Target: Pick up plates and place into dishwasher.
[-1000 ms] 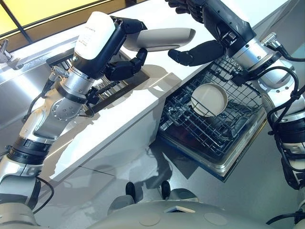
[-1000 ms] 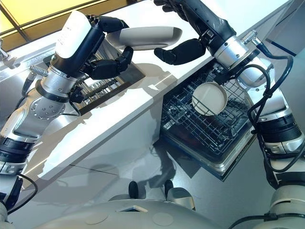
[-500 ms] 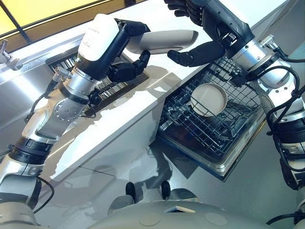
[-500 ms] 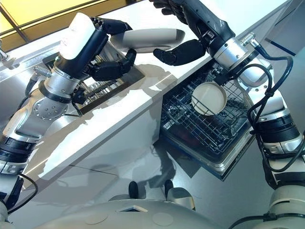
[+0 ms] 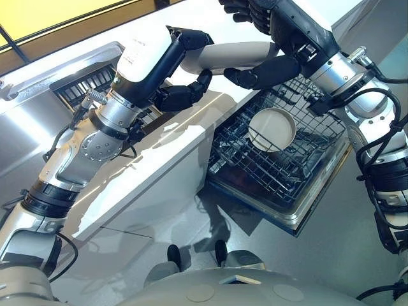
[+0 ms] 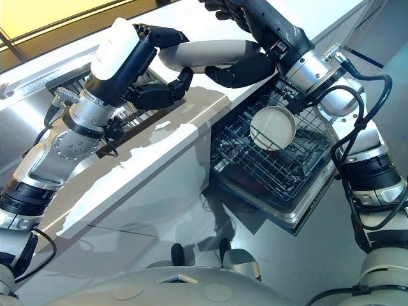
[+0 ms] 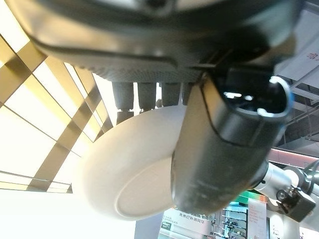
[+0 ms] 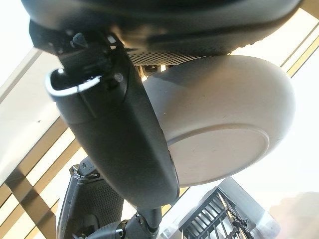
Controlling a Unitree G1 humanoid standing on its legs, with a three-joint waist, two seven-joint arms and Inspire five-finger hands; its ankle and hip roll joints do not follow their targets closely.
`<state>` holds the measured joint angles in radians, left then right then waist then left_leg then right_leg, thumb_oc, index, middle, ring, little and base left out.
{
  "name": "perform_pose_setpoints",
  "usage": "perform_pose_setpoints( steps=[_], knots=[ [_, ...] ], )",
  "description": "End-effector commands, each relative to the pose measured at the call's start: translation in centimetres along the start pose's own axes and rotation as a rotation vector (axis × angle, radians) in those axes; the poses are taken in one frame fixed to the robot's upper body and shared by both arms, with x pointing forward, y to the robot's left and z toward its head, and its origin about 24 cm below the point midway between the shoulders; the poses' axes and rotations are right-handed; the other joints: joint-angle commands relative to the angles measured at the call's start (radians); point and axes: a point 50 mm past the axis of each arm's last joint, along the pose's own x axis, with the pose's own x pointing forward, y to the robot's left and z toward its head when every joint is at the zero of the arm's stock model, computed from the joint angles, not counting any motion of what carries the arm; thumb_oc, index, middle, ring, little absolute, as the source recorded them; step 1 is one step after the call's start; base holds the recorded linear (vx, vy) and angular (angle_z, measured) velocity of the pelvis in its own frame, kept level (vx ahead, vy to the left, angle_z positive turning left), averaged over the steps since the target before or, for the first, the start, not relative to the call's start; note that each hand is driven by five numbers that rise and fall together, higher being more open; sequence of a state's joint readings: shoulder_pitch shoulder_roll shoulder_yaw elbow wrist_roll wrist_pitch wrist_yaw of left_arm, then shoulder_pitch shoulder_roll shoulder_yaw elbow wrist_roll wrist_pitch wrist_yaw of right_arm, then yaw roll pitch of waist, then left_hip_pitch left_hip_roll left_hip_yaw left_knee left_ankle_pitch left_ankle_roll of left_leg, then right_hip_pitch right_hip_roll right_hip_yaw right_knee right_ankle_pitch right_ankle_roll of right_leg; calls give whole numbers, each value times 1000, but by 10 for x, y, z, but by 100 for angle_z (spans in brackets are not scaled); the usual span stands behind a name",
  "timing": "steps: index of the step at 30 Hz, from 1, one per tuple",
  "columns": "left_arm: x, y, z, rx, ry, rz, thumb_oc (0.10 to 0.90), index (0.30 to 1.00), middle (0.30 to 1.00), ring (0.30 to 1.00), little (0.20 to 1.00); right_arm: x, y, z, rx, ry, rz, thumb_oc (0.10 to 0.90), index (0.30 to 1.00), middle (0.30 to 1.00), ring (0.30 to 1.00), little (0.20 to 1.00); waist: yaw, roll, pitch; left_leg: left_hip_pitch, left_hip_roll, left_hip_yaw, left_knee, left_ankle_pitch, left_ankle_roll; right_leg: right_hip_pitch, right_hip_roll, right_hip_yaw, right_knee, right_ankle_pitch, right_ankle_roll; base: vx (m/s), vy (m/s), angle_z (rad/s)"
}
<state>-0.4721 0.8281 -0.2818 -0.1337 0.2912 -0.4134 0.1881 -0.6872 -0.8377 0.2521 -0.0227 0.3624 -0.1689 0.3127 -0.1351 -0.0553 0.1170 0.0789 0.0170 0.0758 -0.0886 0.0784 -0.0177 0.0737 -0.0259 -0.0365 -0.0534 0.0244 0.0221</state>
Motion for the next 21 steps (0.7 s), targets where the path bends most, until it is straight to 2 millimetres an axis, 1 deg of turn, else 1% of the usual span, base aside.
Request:
perform_pose_setpoints(
  steps=[1, 2, 3, 4, 6, 13, 17, 18, 19, 20, 21],
  knots=[
    [32, 27, 25, -51, -169, 174, 100, 300, 300, 300, 200, 12, -22, 36, -67, -176, -65, 748, 855, 855, 855, 848, 20, 27, -117, -16, -23, 11, 5, -71, 6, -72, 1, -31, 163, -75, 116, 0, 0, 0],
    [32, 28, 25, -49, -168, 172, 100, 300, 300, 300, 200, 12, -22, 34, -80, -160, -66, 438, 589, 589, 589, 538, 20, 27, -118, -16, -23, 11, 5, -70, 6, -72, 1, -32, 164, -74, 116, 0, 0, 0],
    [32, 28, 24, -49, -167, 172, 100, 300, 300, 300, 200, 12, -22, 34, -78, -157, -64, 355, 519, 519, 519, 455, 20, 27, -118, -16, -23, 11, 5, -70, 6, -72, 0, -32, 163, -74, 116, 0, 0, 0],
    [31, 27, 24, -48, -165, 171, 100, 300, 300, 300, 200, 12, -22, 32, -78, -149, -63, 202, 387, 387, 387, 302, 21, 26, -119, -15, -23, 11, 5, -70, 5, -70, 0, -34, 163, -75, 117, 0, 0, 0],
    [30, 27, 23, -44, -164, 170, 100, 300, 300, 300, 200, 12, -23, 31, -85, -137, -61, 100, 300, 300, 300, 200, 22, 26, -118, -16, -23, 10, 6, -69, 5, -69, 0, -34, 162, -75, 116, 0, 0, 0],
    [31, 28, 22, -34, -161, 177, 100, 300, 300, 300, 200, 9, -29, 21, -103, -69, -125, 100, 300, 300, 300, 200, 21, 23, -116, -17, -21, 11, 6, -69, 5, -67, 1, -36, 162, -76, 115, 0, 0, 0],
    [32, 30, 19, -69, -129, 191, 100, 300, 300, 300, 200, 8, -35, 21, -111, -67, -186, 100, 300, 300, 300, 200, 21, 22, -114, -17, -20, 11, 6, -68, 3, -65, 3, -38, 155, -75, 113, 0, 0, 0],
    [32, 31, 16, -117, -99, 198, 213, 396, 396, 396, 313, 7, -36, 20, -113, -65, -205, 100, 300, 300, 300, 200, 21, 22, -113, -17, -20, 11, 6, -67, 3, -64, 3, -38, 153, -75, 113, 0, 0, 0],
    [32, 31, 13, -167, -65, 203, 213, 396, 396, 396, 313, 7, -38, 20, -116, -64, -222, 100, 300, 300, 300, 200, 22, 22, -113, -17, -20, 11, 6, -67, 2, -63, 3, -38, 151, -74, 113, -34, -19, -1],
    [29, 28, 4, -299, 19, 206, 800, 900, 900, 900, 900, 5, -40, 20, -117, -68, -252, 100, 300, 300, 300, 200, 23, 20, -110, -17, -21, 11, 6, -66, 2, -61, 4, -37, 147, -72, 112, -35, -22, -1],
    [26, 23, -2, -374, 74, 198, 800, 900, 900, 900, 900, 4, -41, 19, -119, -71, -273, 100, 300, 300, 300, 200, 25, 20, -107, -17, -20, 9, 6, -66, 2, -60, 5, -37, 145, -71, 111, -40, -28, -2]
  ],
)
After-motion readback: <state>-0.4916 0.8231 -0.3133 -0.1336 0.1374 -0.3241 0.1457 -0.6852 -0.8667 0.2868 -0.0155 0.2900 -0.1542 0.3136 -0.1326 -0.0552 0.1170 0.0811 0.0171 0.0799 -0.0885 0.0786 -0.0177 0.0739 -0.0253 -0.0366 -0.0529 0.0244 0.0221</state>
